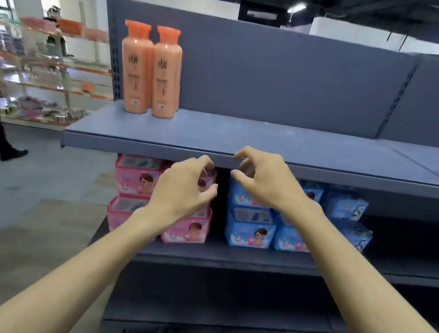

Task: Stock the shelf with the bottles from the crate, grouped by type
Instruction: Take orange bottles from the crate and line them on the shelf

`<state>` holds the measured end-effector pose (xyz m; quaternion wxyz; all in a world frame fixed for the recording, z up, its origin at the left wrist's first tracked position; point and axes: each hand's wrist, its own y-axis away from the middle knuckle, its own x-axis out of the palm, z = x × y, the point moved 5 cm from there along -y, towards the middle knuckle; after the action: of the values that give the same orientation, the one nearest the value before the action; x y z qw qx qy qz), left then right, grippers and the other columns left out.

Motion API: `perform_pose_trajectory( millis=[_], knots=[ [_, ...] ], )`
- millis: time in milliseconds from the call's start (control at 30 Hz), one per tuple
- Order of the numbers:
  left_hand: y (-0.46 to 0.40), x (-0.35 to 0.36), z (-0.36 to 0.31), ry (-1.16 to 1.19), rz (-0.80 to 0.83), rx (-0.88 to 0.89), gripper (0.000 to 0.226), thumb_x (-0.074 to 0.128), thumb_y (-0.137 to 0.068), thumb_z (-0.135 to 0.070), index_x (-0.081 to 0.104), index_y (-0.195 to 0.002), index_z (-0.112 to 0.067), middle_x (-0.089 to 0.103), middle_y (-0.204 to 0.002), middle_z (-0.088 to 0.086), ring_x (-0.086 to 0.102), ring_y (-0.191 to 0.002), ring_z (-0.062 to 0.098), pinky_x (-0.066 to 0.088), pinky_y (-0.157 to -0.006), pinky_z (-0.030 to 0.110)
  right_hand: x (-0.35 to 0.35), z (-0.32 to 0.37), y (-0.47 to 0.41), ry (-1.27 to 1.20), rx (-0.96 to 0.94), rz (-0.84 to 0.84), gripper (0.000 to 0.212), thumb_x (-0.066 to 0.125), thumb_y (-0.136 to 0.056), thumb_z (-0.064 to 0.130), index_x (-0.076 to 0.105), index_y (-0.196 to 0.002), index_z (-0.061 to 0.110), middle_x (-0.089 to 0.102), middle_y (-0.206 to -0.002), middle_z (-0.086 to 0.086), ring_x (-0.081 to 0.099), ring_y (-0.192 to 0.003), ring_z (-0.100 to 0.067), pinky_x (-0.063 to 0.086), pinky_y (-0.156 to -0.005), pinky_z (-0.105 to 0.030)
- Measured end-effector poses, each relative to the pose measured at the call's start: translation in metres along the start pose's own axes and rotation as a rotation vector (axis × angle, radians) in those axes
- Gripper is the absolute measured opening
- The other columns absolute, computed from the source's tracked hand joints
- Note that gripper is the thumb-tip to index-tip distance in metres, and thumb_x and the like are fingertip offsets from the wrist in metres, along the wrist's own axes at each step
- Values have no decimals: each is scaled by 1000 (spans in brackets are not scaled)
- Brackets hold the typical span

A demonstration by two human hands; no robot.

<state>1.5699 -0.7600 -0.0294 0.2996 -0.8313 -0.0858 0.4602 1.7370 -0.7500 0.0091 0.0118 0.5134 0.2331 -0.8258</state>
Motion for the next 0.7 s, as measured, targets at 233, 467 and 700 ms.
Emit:
perform_pose_trajectory(
  millis=[233, 467, 700],
  knots=[
    [95, 101, 23, 50, 289, -108, 37, 67, -84, -32, 59, -115, -16, 67, -104, 0, 63, -96, 22, 48, -86, 38, 92, -69, 84, -44, 171, 177, 35, 65, -92, 33, 59, -124, 19, 69, -111, -2, 64, -99, -20, 51, -89, -40],
    [195, 177, 60, 51, 655, -277, 37, 65, -83, -36, 57, -115, -20, 66, -101, -3, 61, -99, 21, 47, -88, 39, 192, -108, 165, -132, 440, 389, 37, 67, -91, 31, 59, -126, 21, 67, -106, 0, 64, -90, -16, 52, -86, -33],
    [247, 224, 100, 104, 854, -394, 33, 64, -82, -35, 57, -112, -24, 67, -99, -7, 62, -100, 20, 44, -90, 40, 263, -126, 211, -81, 618, 574, 40, 66, -90, 30, 57, -127, 19, 70, -108, -3, 64, -102, -25, 51, -90, -37]
  ],
)
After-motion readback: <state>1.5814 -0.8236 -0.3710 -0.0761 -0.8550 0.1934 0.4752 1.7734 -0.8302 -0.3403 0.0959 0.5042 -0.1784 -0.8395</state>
